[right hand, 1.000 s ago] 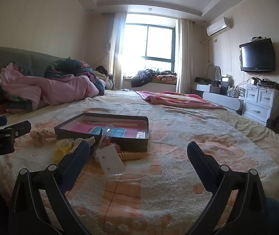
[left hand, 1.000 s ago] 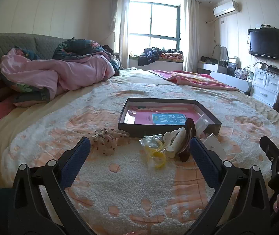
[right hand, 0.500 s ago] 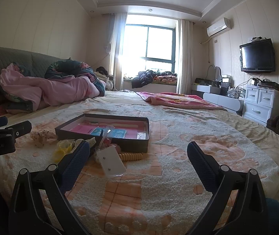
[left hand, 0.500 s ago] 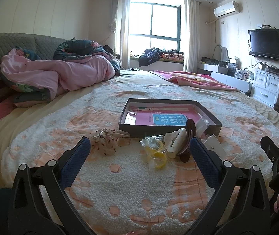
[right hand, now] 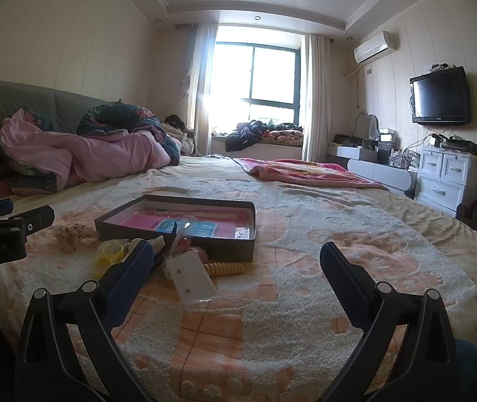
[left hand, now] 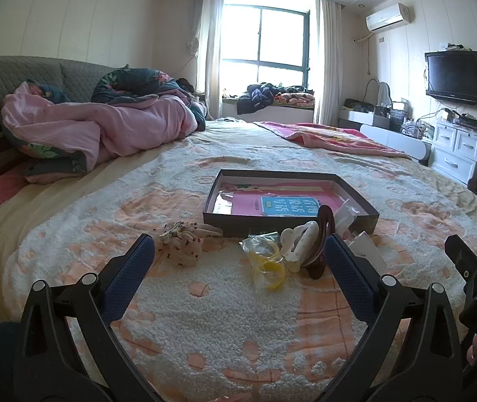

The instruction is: Organize jewelry

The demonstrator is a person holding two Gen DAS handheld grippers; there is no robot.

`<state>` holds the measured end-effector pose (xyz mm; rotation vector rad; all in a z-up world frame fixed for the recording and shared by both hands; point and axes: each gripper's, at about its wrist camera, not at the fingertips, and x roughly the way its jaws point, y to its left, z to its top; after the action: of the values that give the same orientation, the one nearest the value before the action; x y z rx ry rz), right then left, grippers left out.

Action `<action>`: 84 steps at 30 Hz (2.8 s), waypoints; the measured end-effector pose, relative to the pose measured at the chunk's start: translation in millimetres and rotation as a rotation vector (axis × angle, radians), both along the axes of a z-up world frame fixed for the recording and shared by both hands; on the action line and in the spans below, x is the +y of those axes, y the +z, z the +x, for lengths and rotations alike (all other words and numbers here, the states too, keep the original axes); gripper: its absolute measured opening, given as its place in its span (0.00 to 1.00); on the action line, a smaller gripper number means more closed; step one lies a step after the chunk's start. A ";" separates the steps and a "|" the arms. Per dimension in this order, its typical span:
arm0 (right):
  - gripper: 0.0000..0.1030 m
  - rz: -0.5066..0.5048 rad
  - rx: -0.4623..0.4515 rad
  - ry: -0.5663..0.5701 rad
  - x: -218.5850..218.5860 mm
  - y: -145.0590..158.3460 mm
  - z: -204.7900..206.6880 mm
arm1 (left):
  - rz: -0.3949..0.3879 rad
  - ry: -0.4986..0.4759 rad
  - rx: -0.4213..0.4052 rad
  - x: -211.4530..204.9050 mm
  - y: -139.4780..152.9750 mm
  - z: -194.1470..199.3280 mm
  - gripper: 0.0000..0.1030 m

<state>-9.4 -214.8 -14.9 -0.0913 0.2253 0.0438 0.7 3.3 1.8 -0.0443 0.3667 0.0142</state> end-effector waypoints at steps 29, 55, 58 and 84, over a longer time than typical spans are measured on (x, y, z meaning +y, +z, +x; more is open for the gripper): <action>0.94 -0.024 0.073 0.105 17.4 -4.1 11.0 | -0.015 0.030 0.015 11.8 -0.3 4.9 0.90; 0.93 -0.126 0.297 0.225 54.5 -32.5 94.7 | -0.041 0.123 0.243 79.3 -38.2 88.0 0.90; 0.87 -0.132 0.326 0.227 55.3 -38.3 103.2 | -0.057 0.120 0.276 89.2 -43.7 102.7 0.90; 0.42 -0.034 0.434 0.197 14.8 -48.7 119.8 | -0.090 -0.085 0.381 92.0 -63.6 149.6 0.22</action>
<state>110.4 -200.0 -63.7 -0.1375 0.6500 0.2572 150.3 95.2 -61.8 -0.1154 0.7495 -0.0792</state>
